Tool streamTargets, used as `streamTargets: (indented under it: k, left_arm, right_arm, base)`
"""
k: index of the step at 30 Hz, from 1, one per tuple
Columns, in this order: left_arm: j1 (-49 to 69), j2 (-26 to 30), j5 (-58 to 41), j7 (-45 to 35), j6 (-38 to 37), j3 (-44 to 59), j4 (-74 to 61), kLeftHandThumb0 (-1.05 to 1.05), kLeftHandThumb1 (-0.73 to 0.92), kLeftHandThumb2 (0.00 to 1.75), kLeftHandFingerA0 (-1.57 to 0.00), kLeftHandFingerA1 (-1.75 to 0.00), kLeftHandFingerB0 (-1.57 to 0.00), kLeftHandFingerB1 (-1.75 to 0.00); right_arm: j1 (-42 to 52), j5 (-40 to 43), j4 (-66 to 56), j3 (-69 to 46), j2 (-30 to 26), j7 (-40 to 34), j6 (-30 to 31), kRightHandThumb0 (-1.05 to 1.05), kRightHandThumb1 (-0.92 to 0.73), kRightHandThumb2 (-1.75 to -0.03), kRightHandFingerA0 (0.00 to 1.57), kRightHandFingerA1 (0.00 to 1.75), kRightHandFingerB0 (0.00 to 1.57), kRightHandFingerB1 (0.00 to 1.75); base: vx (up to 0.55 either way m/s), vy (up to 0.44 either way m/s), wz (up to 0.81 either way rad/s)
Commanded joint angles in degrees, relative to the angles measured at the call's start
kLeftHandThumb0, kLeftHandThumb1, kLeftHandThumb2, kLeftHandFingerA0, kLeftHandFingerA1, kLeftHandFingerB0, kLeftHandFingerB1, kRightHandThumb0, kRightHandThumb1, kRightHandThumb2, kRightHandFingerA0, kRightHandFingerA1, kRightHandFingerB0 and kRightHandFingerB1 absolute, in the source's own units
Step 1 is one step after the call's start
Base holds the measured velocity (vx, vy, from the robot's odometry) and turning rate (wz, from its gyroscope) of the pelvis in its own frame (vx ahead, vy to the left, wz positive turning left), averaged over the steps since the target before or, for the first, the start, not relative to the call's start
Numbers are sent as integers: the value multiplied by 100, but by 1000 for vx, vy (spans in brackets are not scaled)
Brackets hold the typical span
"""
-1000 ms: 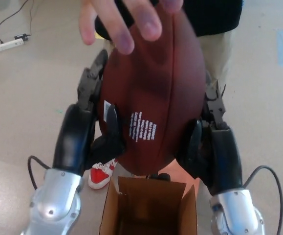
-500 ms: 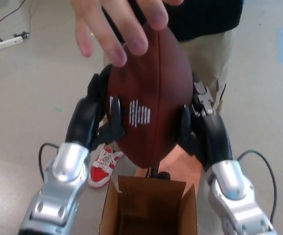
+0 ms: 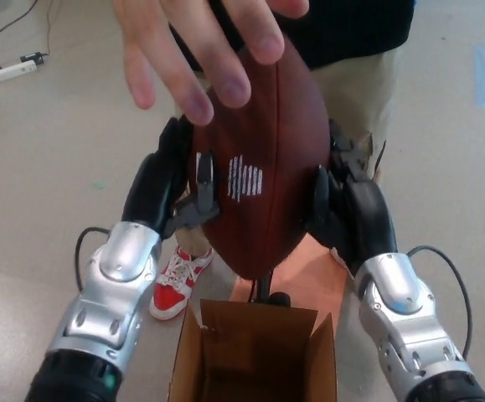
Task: Use both hands to pick up a football from a person and place it into a container beneath
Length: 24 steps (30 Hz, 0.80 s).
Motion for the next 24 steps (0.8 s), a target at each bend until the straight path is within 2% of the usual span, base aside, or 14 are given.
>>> streamTargets:
  k: [1,6,7,8,9,10,11,18,19,20,21,22,23,24]
  left_arm:
    - [-109,611,-228,-484,-313,465,715,-77,87,116,0,-15,0,-15]
    - [-319,1732,-265,-495,-881,1127,2200,-78,83,115,0,-16,0,-17]
    - [-306,1789,-283,-542,-965,1167,2340,-82,79,100,0,-8,0,-12]
    - [-299,1845,-301,-599,-1049,1213,2499,-82,79,100,0,-8,0,-12]
    - [-274,1866,-321,-622,-1066,1245,2566,-77,92,73,0,-8,0,-16]
    - [-204,1907,-303,-624,-1096,1264,2670,-83,77,98,0,-10,0,-15]
    - [-66,1964,-177,-551,-1116,1194,2762,-83,81,116,0,-16,-1,-17]
    - [310,1953,-233,-749,-1553,1236,3280,-76,78,115,0,-19,0,-20]
    - [364,1932,-260,-753,-1587,1275,3330,-79,75,95,0,-11,0,-17]
    - [373,1927,-264,-754,-1601,1288,3348,-79,75,95,0,-11,0,-17]
    - [488,1934,-287,-761,-1691,1338,3432,-76,81,115,0,-19,0,-20]
    - [561,1948,-300,-774,-1735,1366,3471,-77,76,95,0,-12,0,-17]
    - [626,1963,-309,-791,-1785,1397,3516,-77,76,95,0,-12,0,-17]
    - [738,1976,-330,-791,-1800,1441,3552,-79,84,116,0,-17,0,-17]
  right_arm:
    - [-133,-61,492,-394,-472,-203,-79,-84,-88,-115,0,15,0,9]
    - [11,251,785,-1112,-1196,-75,-332,-87,-84,-114,0,14,0,10]
    - [56,251,800,-1143,-1223,-61,-360,-86,-85,-113,0,13,0,9]
    - [101,255,824,-1183,-1245,-32,-400,-86,-85,-113,0,13,0,9]
    - [131,244,826,-1196,-1238,-50,-402,-83,-83,-113,1,17,0,12]
    - [182,194,841,-1194,-1210,-102,-409,-84,-83,-112,3,20,3,12]
    - [256,91,879,-1137,-1174,-165,-449,-81,-84,-112,4,22,3,14]
    - [411,-198,1041,-931,-1068,-294,-617,-76,-83,-110,0,18,0,15]
    - [410,-207,1065,-920,-1072,-288,-627,-77,-83,-110,0,17,0,15]
    - [408,-207,1073,-917,-1075,-286,-633,-77,-83,-110,0,17,0,15]
    - [353,-221,1224,-901,-1078,-280,-653,-79,-82,-111,0,17,0,15]
    - [334,-234,1291,-882,-1077,-268,-660,-80,-82,-111,0,16,0,14]
    - [316,-247,1359,-861,-1077,-255,-676,-80,-82,-111,0,16,0,14]
    - [317,-255,1428,-838,-1079,-219,-722,-81,-83,-111,0,14,0,13]
  base:
    - [0,0,0]
    - [0,0,0]
    - [0,0,0]
    - [0,0,0]
    - [0,0,0]
    - [0,0,0]
    - [0,0,0]
    - [0,0,0]
    - [0,0,0]
    - [0,0,0]
    - [0,0,0]
    - [0,0,0]
    - [0,0,0]
    - [0,0,0]
